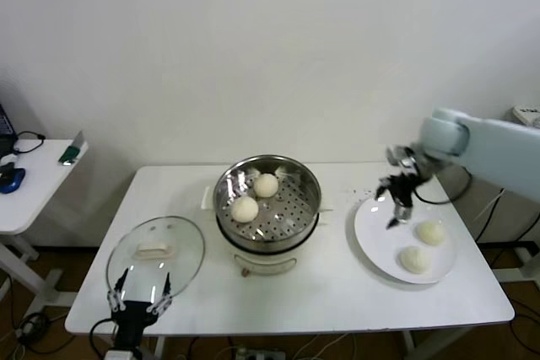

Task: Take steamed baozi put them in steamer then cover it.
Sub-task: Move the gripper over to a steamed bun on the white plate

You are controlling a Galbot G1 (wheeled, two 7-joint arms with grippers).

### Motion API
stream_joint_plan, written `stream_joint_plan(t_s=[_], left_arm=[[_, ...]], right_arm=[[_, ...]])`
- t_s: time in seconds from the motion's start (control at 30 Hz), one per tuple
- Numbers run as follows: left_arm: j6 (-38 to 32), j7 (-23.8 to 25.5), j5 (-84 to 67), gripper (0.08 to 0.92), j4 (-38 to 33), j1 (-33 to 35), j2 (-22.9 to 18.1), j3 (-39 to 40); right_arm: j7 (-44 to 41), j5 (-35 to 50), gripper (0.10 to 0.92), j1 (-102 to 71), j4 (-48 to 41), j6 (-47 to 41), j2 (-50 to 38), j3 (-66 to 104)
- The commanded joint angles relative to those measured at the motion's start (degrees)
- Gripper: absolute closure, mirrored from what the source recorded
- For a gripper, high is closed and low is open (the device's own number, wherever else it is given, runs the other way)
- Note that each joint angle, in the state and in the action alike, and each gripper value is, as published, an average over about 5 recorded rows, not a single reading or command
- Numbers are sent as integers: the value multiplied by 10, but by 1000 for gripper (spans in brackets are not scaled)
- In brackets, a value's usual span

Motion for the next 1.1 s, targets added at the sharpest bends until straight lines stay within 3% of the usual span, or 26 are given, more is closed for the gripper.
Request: stream_joint_plan(t_s=[0.03,0.37,1.1], left_arm=[[10,-2,14,177,-7,1,-4,0],[11,-4,23,177,2,1,-10,-3],[9,-5,29,177,9,2,-15,-3]], right_arm=[[-12,-140,203,-161,-10,15,-90,114],[-12,-186,203,-246,-84,37,-49,198],[-10,-194,218,-259,-133,54,9,207]])
